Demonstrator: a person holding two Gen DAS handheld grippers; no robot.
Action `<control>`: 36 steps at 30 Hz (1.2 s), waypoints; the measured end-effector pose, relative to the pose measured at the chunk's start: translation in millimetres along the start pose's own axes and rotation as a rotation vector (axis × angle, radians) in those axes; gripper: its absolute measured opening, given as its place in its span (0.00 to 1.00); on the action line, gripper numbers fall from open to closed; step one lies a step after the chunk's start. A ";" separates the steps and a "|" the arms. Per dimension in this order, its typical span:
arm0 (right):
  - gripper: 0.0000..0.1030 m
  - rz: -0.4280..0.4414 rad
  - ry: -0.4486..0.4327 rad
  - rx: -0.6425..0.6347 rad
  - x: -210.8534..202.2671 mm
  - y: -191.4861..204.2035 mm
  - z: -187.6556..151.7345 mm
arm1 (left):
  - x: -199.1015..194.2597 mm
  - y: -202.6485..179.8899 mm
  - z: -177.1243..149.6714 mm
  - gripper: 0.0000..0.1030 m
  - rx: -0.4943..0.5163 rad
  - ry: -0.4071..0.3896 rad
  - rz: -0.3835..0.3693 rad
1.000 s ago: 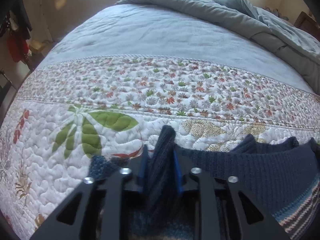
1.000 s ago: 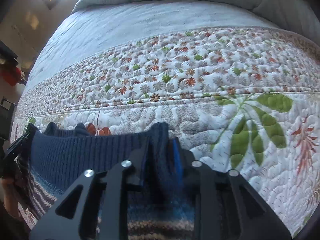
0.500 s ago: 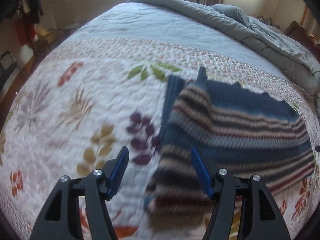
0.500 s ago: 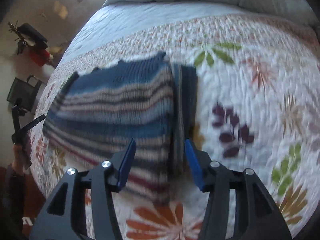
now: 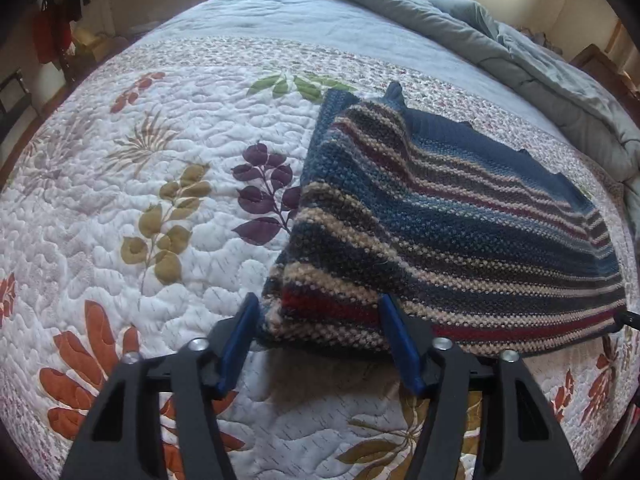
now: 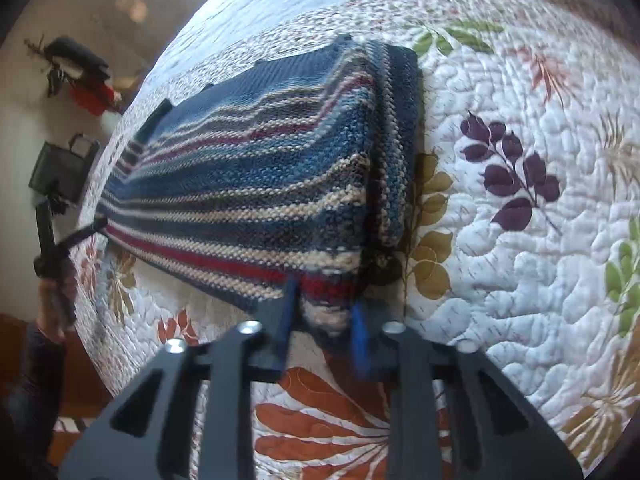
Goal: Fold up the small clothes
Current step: 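Lay the folded bundle down and open both tools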
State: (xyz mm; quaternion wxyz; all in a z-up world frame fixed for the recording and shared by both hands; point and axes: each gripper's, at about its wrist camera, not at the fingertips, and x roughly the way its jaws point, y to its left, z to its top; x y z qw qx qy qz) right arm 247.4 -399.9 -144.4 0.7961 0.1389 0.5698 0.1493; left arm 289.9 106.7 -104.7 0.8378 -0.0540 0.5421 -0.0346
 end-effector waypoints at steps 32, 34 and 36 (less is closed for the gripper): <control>0.60 0.085 -0.009 0.096 -19.6 -31.9 -10.8 | -10.6 27.3 1.8 0.70 -0.082 0.051 -0.139; 0.61 0.107 -0.001 0.126 -13.4 -37.9 -9.0 | -3.7 26.4 2.5 0.70 -0.093 0.067 -0.148; 0.61 0.127 0.009 0.155 -6.5 -43.8 -7.4 | 2.0 25.5 2.2 0.70 -0.098 0.079 -0.158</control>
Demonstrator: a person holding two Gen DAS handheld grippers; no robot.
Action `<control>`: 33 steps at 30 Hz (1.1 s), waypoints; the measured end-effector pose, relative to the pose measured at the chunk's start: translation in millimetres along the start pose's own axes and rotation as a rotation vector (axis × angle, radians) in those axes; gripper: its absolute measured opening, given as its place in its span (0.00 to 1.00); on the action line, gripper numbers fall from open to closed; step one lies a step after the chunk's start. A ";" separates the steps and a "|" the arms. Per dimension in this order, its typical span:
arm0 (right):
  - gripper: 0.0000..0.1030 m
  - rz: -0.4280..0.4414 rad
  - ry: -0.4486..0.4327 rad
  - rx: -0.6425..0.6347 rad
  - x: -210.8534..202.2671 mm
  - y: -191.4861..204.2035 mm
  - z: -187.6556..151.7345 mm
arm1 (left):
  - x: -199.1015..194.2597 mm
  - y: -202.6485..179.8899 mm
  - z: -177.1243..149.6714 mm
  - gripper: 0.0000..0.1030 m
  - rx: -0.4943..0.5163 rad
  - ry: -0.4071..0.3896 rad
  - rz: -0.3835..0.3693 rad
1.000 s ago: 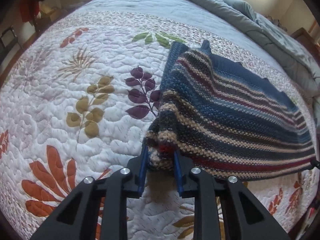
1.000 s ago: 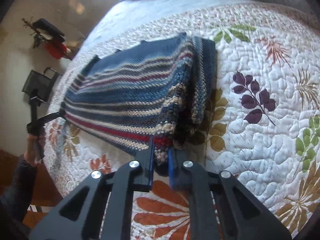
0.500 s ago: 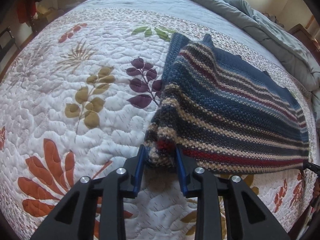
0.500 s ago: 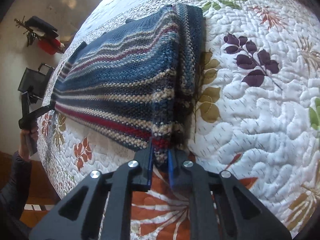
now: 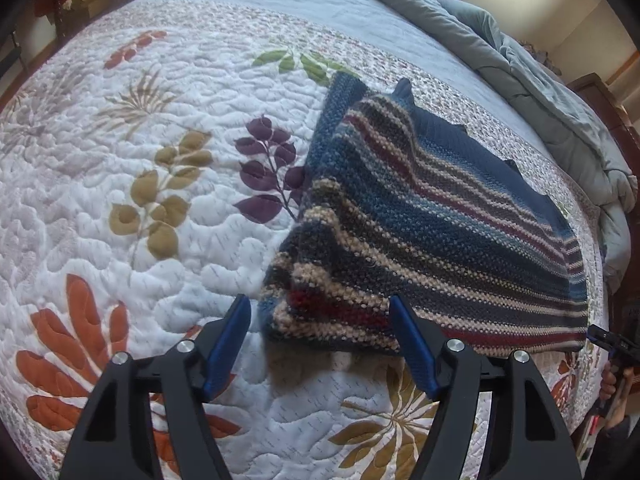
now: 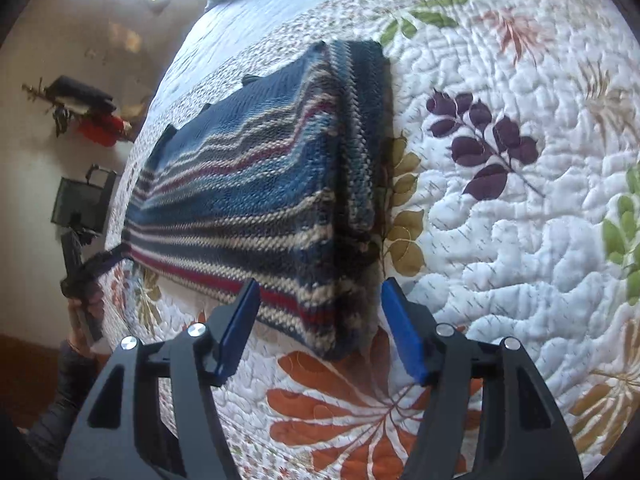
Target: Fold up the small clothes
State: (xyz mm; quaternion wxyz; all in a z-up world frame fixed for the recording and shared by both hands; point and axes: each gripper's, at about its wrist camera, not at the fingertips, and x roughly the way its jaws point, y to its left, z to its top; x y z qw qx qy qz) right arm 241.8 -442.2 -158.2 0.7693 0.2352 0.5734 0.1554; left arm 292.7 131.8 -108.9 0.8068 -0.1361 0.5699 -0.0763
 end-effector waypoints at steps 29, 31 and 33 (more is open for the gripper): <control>0.14 0.060 0.014 -0.038 14.5 18.6 1.9 | 2.5 -4.6 6.7 0.22 -0.127 0.008 -0.054; 0.13 0.056 0.006 -0.048 4.7 20.4 1.5 | -7.4 -8.6 2.3 0.22 -0.114 0.003 -0.061; 0.13 0.046 0.002 -0.058 -4.1 21.6 -0.3 | -15.8 -14.5 -4.6 0.22 -0.090 0.021 -0.054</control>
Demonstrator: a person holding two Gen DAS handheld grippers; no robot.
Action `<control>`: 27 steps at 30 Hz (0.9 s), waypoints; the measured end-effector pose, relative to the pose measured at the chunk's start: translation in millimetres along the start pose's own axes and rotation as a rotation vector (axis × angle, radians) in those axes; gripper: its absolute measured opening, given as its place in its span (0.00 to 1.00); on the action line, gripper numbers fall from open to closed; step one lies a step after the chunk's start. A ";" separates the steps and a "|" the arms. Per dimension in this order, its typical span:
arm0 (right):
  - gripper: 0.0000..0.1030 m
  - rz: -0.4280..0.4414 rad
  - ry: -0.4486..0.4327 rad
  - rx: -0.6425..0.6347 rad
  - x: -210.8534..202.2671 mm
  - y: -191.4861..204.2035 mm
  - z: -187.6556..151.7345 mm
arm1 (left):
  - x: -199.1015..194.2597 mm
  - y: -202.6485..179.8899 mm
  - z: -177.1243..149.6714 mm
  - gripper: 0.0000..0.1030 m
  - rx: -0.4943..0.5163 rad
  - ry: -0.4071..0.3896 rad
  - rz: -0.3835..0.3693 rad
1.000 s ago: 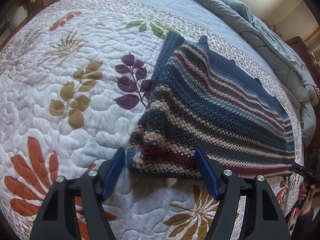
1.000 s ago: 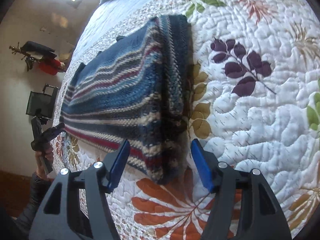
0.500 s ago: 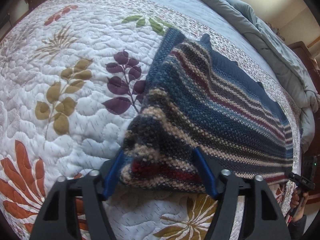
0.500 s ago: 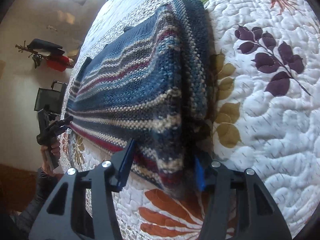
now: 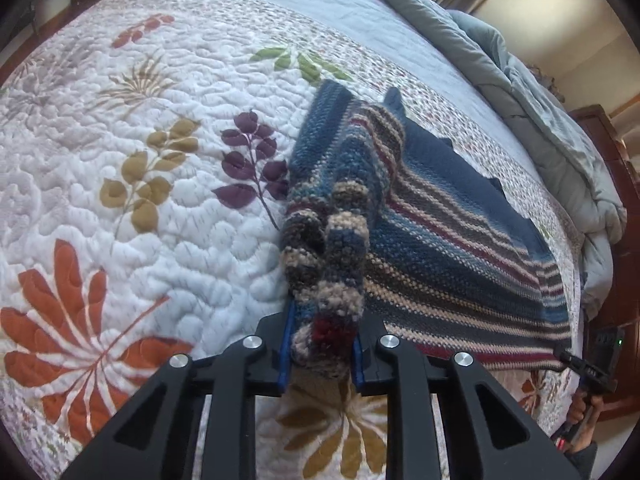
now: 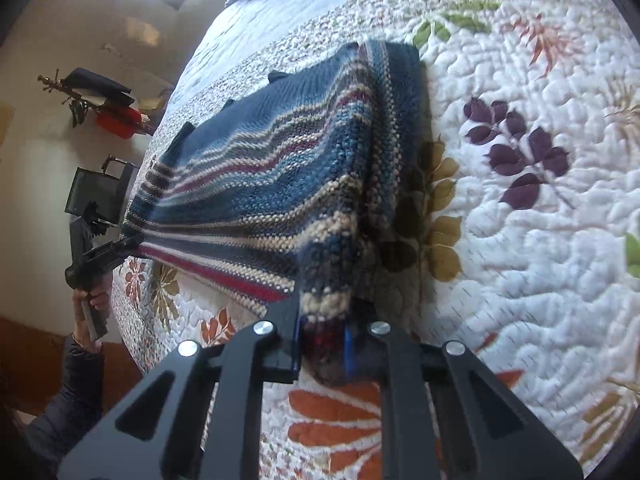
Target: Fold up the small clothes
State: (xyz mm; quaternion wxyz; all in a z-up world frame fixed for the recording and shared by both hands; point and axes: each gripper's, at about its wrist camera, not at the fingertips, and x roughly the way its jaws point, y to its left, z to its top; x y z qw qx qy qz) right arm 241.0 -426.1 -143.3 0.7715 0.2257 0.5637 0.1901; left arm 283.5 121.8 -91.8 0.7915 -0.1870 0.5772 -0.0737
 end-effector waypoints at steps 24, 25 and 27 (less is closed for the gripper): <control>0.15 -0.069 0.084 0.057 -3.4 -45.5 -70.7 | 15.0 -3.2 -83.2 0.24 0.086 0.075 0.056; 0.16 -0.060 0.084 0.057 -4.3 -46.5 -70.1 | 14.3 -4.6 -83.9 0.24 0.102 0.069 0.062; 0.21 -0.065 0.090 0.040 -8.5 -44.8 -69.8 | 11.3 -9.2 -84.5 0.29 0.129 0.065 0.075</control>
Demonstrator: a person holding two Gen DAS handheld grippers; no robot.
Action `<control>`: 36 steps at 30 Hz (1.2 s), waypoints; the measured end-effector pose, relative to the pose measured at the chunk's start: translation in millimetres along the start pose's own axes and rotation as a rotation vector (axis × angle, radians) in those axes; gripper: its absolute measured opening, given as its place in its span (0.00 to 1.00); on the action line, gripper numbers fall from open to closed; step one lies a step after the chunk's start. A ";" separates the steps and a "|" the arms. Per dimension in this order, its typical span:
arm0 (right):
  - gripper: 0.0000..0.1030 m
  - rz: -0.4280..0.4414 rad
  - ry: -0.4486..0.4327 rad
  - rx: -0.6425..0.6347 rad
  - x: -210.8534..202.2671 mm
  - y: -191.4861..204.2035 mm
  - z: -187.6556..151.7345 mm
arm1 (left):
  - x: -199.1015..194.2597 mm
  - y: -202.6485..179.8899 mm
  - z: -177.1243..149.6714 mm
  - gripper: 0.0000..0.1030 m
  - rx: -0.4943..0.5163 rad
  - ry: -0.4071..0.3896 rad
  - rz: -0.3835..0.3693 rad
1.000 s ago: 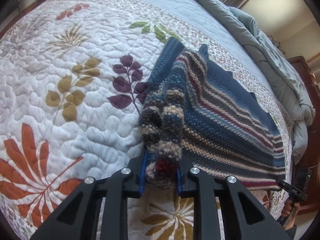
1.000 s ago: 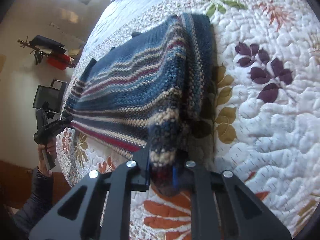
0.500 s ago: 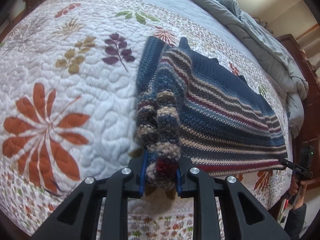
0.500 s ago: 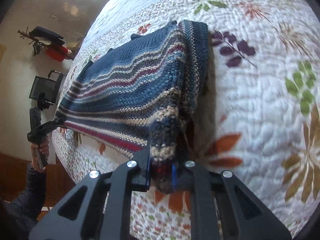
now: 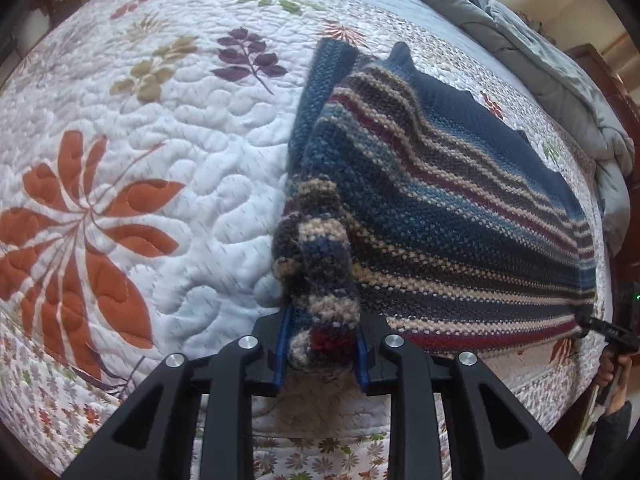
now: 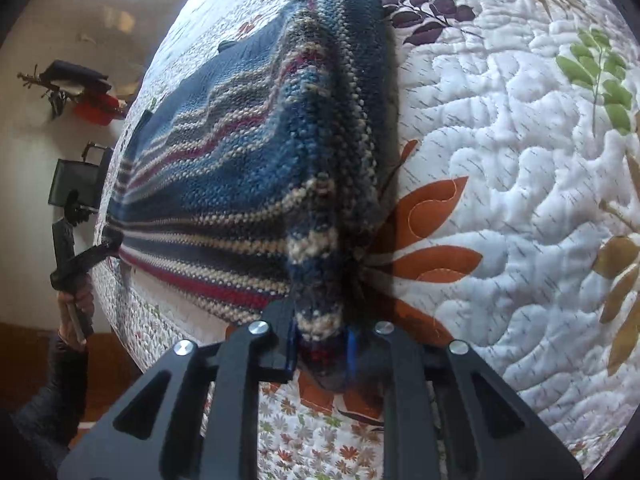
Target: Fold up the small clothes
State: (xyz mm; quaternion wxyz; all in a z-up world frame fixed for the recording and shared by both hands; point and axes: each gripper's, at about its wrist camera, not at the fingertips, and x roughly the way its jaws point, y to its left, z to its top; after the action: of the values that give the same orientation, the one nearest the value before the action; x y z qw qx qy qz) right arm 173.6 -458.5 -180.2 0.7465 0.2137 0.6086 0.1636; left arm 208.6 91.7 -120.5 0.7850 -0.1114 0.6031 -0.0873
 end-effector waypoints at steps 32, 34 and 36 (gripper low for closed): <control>0.09 -0.087 -0.087 -0.160 27.1 50.8 213.5 | 60.7 -85.5 161.3 0.19 0.144 -0.069 0.091; 0.08 -0.089 -0.133 -0.169 19.5 50.4 212.6 | 56.3 -80.7 161.6 0.16 0.112 -0.085 0.081; 0.08 -0.103 -0.153 -0.120 19.2 37.3 214.5 | 57.9 -75.6 160.8 0.15 0.092 -0.085 0.084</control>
State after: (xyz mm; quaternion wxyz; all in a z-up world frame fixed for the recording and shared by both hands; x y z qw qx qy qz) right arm 388.1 -442.6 -141.0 0.8096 0.1489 0.5492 0.1442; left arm 378.7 14.7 -113.1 0.8173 -0.0535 0.5685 -0.0769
